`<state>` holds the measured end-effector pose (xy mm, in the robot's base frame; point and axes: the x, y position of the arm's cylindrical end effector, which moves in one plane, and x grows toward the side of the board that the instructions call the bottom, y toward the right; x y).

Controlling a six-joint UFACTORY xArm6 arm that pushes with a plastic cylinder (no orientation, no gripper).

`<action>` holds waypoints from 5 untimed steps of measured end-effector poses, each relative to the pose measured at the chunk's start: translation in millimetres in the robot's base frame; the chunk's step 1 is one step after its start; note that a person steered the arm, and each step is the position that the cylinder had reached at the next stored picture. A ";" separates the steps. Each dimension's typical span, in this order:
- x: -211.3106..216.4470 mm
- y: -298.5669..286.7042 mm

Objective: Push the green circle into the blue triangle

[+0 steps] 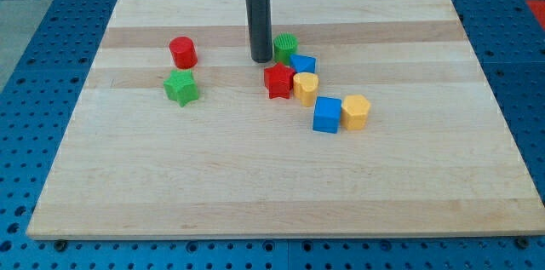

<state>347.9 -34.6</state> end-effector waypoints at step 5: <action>-10.2 41.7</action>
<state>337.7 7.1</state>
